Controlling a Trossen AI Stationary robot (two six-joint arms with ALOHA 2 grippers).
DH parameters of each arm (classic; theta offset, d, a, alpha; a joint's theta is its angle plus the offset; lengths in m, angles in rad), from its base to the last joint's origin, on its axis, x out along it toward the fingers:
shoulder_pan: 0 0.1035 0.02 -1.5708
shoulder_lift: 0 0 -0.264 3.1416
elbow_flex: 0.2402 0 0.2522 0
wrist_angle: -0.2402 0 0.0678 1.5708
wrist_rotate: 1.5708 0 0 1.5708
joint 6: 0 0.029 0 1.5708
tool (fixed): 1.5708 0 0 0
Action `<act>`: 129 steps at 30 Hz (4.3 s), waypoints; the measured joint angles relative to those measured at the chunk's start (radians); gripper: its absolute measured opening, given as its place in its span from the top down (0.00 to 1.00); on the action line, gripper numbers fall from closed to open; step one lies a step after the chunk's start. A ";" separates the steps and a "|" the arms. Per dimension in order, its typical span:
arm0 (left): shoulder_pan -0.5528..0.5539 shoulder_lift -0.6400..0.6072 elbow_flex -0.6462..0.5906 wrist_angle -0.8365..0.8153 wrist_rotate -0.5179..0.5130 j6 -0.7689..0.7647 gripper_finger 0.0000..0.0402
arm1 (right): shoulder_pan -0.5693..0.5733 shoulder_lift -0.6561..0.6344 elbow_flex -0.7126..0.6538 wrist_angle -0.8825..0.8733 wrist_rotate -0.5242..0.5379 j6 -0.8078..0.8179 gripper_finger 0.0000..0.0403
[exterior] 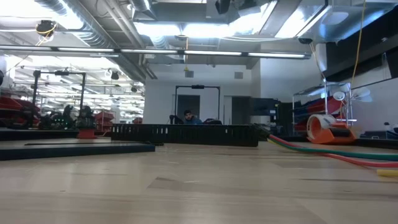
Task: Ziptie cables
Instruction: Prepare the black zip tie
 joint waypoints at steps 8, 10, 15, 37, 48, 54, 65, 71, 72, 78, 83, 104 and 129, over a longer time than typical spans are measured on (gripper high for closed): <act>0.008 0.139 0.000 0.055 -0.018 0.113 1.00 | -0.042 0.000 0.000 0.013 -0.018 0.408 0.99; 0.020 0.188 0.000 0.089 -0.018 0.148 1.00 | -0.070 0.000 0.000 0.008 -0.017 0.520 0.99; 0.041 0.309 0.000 0.113 -0.020 0.240 1.00 | -0.152 -0.001 0.000 0.007 -0.114 0.896 1.00; -0.050 0.609 0.208 0.045 -0.061 0.790 1.00 | -0.225 -0.006 0.001 -0.023 -0.664 1.772 1.00; -0.136 0.619 0.216 0.045 -0.151 1.130 1.00 | -0.252 -0.006 0.001 -0.093 -0.751 1.859 1.00; -0.137 0.626 0.216 0.053 -0.151 1.250 1.00 | -0.250 -0.001 0.001 -0.092 -0.780 1.906 1.00; -0.133 0.641 0.216 0.072 -0.133 1.279 1.00 | -0.250 -0.001 0.001 -0.094 -0.767 1.934 1.00; -0.134 0.645 0.216 0.069 -0.133 1.281 1.00 | -0.249 -0.001 0.001 -0.098 -0.767 1.950 1.00; -0.134 0.645 0.216 0.064 -0.133 1.280 1.00 | -0.249 -0.001 0.001 -0.099 -0.767 1.954 1.00; -0.133 0.645 0.216 0.052 -0.133 1.280 1.00 | -0.249 0.000 0.000 -0.099 -0.767 1.954 1.00; -0.130 0.647 0.216 0.049 -0.156 1.274 1.00 | -0.243 0.000 0.000 -0.100 -0.767 1.954 1.00; -0.148 0.647 0.215 0.065 -0.170 1.268 1.00 | -0.242 0.000 0.000 -0.103 -0.765 1.961 1.00; -0.136 0.647 0.215 0.063 -0.209 1.257 1.00 | -0.243 0.000 0.000 -0.097 -0.765 1.965 1.00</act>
